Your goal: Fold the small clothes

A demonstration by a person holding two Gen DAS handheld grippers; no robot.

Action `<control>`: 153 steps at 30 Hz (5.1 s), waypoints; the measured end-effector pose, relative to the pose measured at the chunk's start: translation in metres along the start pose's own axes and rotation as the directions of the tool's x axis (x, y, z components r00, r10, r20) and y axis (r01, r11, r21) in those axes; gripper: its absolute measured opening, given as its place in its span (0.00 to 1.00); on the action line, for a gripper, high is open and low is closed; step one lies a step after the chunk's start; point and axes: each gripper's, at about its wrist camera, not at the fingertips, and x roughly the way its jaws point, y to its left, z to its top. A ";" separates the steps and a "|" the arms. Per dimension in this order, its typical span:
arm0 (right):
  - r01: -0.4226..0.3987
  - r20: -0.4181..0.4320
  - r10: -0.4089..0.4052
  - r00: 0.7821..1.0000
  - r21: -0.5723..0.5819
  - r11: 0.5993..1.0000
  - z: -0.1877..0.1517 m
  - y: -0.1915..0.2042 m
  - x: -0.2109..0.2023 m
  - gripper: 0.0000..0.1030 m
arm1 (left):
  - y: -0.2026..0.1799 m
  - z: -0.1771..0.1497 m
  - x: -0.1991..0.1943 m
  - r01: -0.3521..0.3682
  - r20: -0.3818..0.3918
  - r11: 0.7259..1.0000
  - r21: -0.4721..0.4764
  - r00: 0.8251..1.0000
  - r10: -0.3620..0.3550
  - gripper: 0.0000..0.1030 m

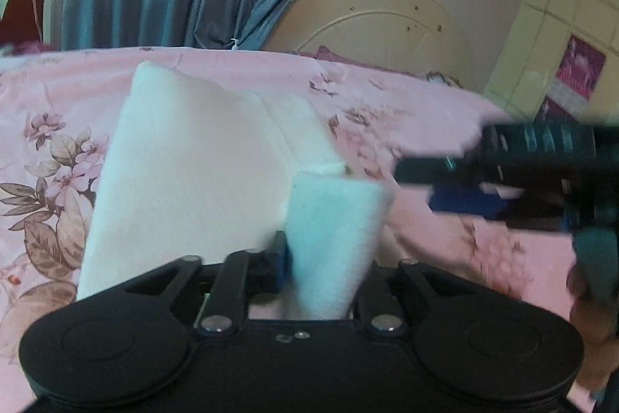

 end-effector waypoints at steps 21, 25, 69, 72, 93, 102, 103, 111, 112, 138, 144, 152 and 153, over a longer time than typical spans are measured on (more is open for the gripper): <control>-0.048 -0.094 0.046 0.994 -0.012 0.999 0.003 0.018 0.065 0.13 | 0.089 0.013 -0.100 -0.109 0.070 0.980 -0.164 0.990 0.122 0.59; -0.031 -0.076 0.028 0.997 -0.046 0.998 0.004 0.023 0.063 0.09 | 0.099 0.026 -0.078 -0.103 0.062 0.976 -0.194 0.991 0.117 0.59; 0.031 -0.213 -0.045 0.976 -0.066 0.997 -0.059 0.002 -0.023 0.12 | 0.089 0.029 -0.004 -0.036 -0.120 0.994 -0.099 0.992 0.024 0.61; 0.033 -0.214 -0.044 0.976 -0.057 0.998 -0.059 0.002 -0.022 0.13 | 0.089 0.028 -0.004 -0.036 -0.120 0.995 -0.098 0.993 0.024 0.61; -0.032 -0.343 0.027 0.939 -0.009 0.999 -0.055 -0.014 -0.022 0.06 | 0.080 0.024 -0.009 -0.030 -0.169 0.999 -0.036 0.985 0.024 0.61; -0.013 -0.151 0.006 0.989 -0.046 0.999 -0.009 -0.003 -0.025 0.36 | 0.084 0.057 -0.018 -0.012 -0.102 0.995 -0.097 0.995 0.002 0.62; -0.006 -0.135 0.001 0.991 -0.040 0.999 -0.003 -0.002 -0.020 0.36 | 0.086 0.061 -0.016 -0.016 -0.098 0.994 -0.109 0.995 0.005 0.62; 0.040 -0.066 -0.039 0.997 0.012 0.999 0.051 -0.002 0.042 0.60 | 0.113 0.094 0.014 -0.043 -0.068 0.972 -0.233 0.997 0.028 0.61; 0.036 -0.064 -0.035 0.997 0.018 0.999 0.057 -0.003 0.051 0.60 | 0.116 0.096 0.019 -0.043 -0.069 0.968 -0.249 0.997 0.026 0.61; 0.159 0.033 -0.158 0.987 -0.053 0.986 0.077 -0.002 0.105 0.40 | 0.126 0.111 0.069 -0.051 -0.080 0.962 -0.268 0.996 0.030 0.59; 0.165 0.057 -0.157 0.986 -0.212 0.963 0.088 0.034 0.117 0.40 | 0.121 0.117 0.078 -0.087 -0.084 0.965 -0.247 0.994 0.068 0.61; 0.233 0.003 -0.242 0.970 -0.288 0.929 0.069 0.030 0.156 0.39 | 0.121 0.112 0.084 -0.115 -0.097 0.967 -0.227 0.991 0.095 0.62; 0.234 0.000 -0.244 0.970 -0.283 0.930 0.067 0.027 0.159 0.39 | 0.122 0.111 0.084 -0.115 -0.098 0.967 -0.228 0.991 0.095 0.63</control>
